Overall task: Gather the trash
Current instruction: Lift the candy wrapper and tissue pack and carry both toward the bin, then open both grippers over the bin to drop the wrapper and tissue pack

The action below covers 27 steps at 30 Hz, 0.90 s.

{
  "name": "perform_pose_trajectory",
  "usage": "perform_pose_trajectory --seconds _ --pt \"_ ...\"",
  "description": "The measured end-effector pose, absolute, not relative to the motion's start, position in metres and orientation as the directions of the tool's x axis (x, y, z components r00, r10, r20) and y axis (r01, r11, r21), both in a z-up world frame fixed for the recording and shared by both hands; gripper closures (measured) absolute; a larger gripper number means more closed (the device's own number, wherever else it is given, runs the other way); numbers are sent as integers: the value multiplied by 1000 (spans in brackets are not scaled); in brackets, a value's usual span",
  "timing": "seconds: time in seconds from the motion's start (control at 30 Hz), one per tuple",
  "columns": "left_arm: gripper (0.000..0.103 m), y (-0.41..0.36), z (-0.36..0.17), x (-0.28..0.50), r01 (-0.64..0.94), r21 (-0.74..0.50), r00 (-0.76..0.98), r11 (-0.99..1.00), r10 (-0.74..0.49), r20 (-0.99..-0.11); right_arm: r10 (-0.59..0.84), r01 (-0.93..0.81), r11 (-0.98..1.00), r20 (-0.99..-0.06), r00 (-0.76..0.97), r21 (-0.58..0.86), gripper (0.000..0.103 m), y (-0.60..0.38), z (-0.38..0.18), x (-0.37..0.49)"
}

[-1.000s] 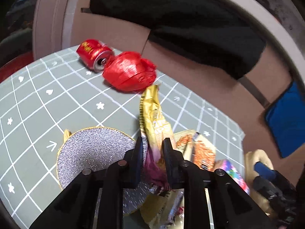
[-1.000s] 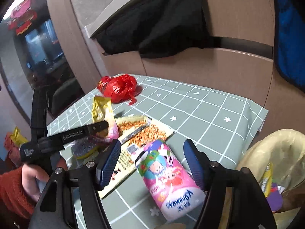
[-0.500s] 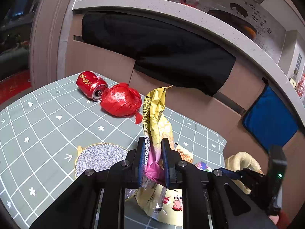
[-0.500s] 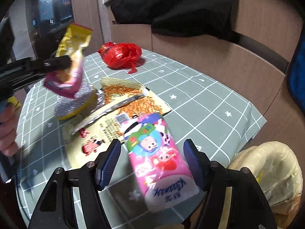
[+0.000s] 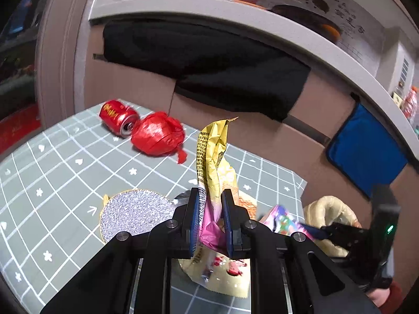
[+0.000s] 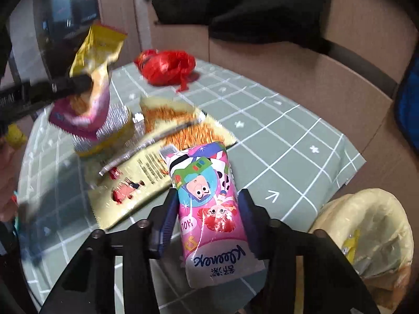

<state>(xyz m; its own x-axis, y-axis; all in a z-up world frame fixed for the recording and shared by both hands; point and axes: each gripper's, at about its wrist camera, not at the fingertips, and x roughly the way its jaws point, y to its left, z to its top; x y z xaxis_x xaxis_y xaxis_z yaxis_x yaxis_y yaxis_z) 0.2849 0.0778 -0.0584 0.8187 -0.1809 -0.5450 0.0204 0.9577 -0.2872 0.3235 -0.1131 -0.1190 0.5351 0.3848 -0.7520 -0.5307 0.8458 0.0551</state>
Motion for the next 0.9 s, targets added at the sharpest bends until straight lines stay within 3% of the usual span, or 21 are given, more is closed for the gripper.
perform_pose_trajectory --seconds 0.23,0.63,0.9 --pt "86 44 -21 262 115 -243 850 963 -222 -477 409 -442 891 -617 673 109 62 -153 -57 286" --pt "86 -71 15 247 425 -226 774 877 -481 -411 243 -223 970 -434 868 97 62 -245 21 208" --pt "86 -136 3 267 520 -231 685 822 -563 -462 122 -81 990 -400 908 118 62 -301 24 193"
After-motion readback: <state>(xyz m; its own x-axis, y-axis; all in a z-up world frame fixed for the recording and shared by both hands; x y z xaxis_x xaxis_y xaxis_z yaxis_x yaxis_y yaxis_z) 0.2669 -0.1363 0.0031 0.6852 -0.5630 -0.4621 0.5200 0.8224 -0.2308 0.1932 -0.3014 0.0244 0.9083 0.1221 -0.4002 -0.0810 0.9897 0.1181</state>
